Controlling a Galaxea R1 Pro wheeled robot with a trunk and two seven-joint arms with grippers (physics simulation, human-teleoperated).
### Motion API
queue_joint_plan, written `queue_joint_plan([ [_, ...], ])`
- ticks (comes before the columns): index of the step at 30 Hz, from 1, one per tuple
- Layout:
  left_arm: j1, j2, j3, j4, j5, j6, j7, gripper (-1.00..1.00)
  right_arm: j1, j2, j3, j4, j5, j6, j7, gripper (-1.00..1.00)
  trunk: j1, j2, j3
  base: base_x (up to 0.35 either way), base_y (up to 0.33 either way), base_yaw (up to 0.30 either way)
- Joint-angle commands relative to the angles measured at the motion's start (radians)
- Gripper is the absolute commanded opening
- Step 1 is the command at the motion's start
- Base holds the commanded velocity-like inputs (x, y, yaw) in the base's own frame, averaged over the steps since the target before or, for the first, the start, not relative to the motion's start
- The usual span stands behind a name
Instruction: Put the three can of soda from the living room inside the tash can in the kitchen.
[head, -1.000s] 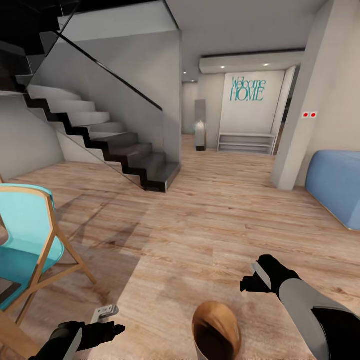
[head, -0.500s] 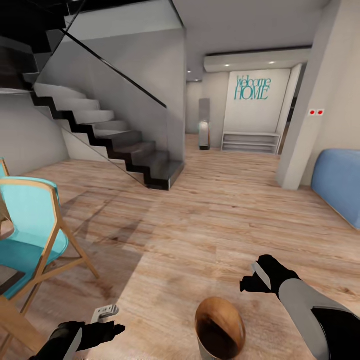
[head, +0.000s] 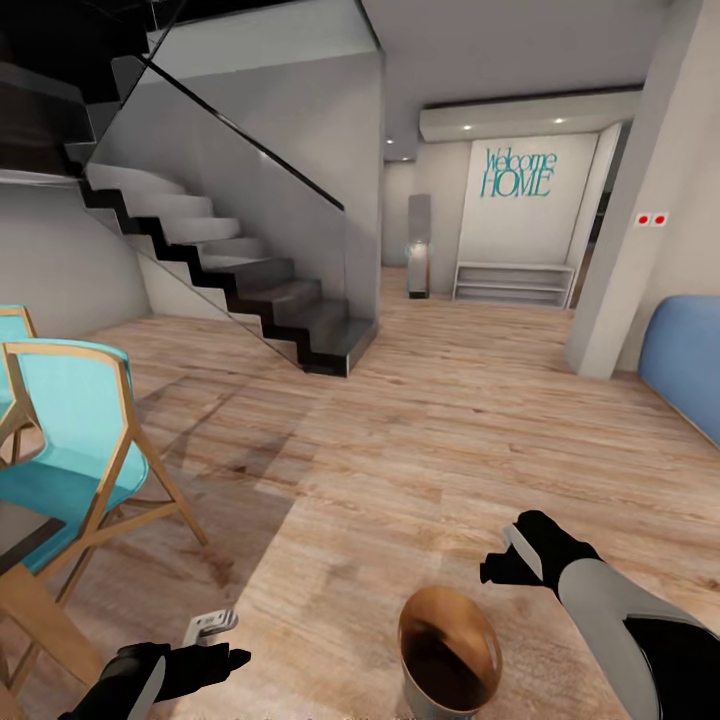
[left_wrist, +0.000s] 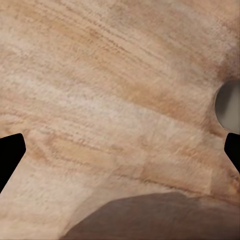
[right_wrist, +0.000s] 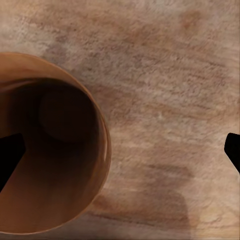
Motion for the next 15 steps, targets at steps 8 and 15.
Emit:
queue_joint_plan([
  [8, 0.0, 0.0, 0.003, -0.001, 0.002, 0.008, -0.003, 1.0, 0.004, -0.002, -0.005, -0.004, 0.006, 0.002, 0.005, 1.0, 0.031, -0.057, -0.026, 0.0, 0.0, 0.002],
  [15, 0.0, -0.001, 0.003, -0.001, 0.002, 0.006, -0.003, 1.0, 0.005, -0.001, -0.004, -0.004, 0.006, 0.002, 0.006, 1.0, 0.057, -0.106, -0.048, 0.0, 0.0, 0.0],
])
